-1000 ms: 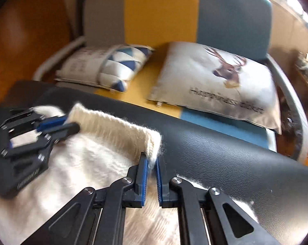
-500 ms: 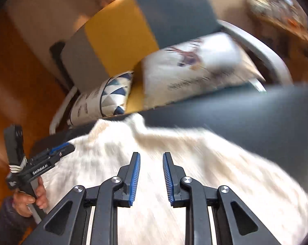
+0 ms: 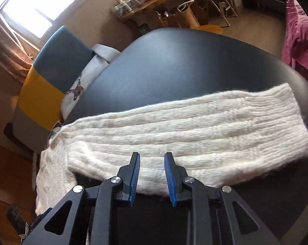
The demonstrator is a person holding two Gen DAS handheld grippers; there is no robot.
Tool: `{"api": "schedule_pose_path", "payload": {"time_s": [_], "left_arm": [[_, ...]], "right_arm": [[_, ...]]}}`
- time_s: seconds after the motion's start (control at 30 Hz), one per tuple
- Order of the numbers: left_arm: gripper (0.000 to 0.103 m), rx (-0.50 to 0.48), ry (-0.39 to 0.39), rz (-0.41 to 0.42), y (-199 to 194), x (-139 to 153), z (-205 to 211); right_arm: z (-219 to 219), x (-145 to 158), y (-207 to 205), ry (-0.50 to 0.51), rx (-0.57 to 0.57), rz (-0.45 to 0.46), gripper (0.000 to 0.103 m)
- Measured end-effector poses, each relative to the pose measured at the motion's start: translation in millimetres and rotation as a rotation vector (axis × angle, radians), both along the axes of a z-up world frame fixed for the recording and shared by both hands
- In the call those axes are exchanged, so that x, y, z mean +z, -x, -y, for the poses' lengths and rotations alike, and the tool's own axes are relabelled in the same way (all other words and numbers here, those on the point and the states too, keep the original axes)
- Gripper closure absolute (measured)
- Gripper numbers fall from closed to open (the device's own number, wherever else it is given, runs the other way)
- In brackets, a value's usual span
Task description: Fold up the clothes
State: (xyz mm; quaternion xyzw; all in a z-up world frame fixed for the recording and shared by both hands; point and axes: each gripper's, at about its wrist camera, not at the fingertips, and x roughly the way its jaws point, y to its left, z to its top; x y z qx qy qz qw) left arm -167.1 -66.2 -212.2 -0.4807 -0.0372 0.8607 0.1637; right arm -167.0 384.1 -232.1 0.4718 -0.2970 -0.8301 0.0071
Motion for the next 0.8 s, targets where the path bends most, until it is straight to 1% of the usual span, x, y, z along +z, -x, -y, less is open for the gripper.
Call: {"api": "schedule_pose_path", "payload": {"time_s": [0.03,0.1,0.13,0.17,0.2,0.23,0.33,0.4,0.43,0.47,0.57,0.63,0.7,0.8], "left_arm": [[0.071,-0.025,0.003,0.008,-7.9,-2.2,-12.1],[0.07,-0.075,0.01,0.024,-23.8,-6.5,-36.2],[0.07,-0.091,0.025,0.023,-30.3,-9.3,-45.1],[0.07,-0.094,0.054,0.005,-34.3,-11.8,-48.1],[0.069,-0.099,0.068,-0.006,-37.0,-12.0,-49.8],[0.069,-0.098,0.069,0.002,-36.6,-12.0,-49.5],[0.069,-0.077,0.032,0.039,-27.3,-6.4,-44.2],[0.068,-0.063,0.01,0.051,-18.6,1.0,-43.5],[0.068,-0.05,0.013,0.032,-11.9,7.7,-46.8],[0.068,-0.053,0.019,0.008,-3.3,15.9,-51.7],[0.068,-0.061,0.028,-0.062,34.1,40.7,-68.6],[0.068,-0.066,0.031,-0.085,65.7,50.3,-80.0],[0.068,-0.052,0.054,-0.096,95.3,52.2,-89.7],[0.068,-0.031,0.05,-0.08,137.8,45.9,-95.5]], "right_arm": [[-2.2,-1.8,0.7,-0.003,-0.006,-0.007,0.083],[-5.7,-4.4,2.8,-0.021,-0.017,-0.017,0.088],[-5.8,-4.4,5.1,-0.05,-0.022,-0.015,0.096],[-6.1,-5.3,6.9,-0.059,-0.028,-0.017,0.097],[-7.5,-6.8,7.8,-0.041,-0.033,-0.019,0.097],[-9.1,-7.1,8.1,-0.022,-0.033,-0.018,0.097],[-12.4,-5.0,5.4,0.014,-0.015,-0.018,0.094],[-13.6,1.5,2.3,0.015,-0.007,-0.03,0.089],[-14.0,6.3,1.2,0.007,0.0,-0.041,0.083],[-14.3,11.8,0.6,-0.004,0.009,-0.055,0.082],[-12.9,27.0,4.8,-0.045,0.037,-0.083,0.082],[-8.1,33.6,13.4,-0.083,0.068,-0.091,0.082],[-2.3,35.1,22.7,-0.12,0.102,-0.086,0.082],[5.9,27.0,36.2,-0.244,0.136,-0.031,0.08]]}}
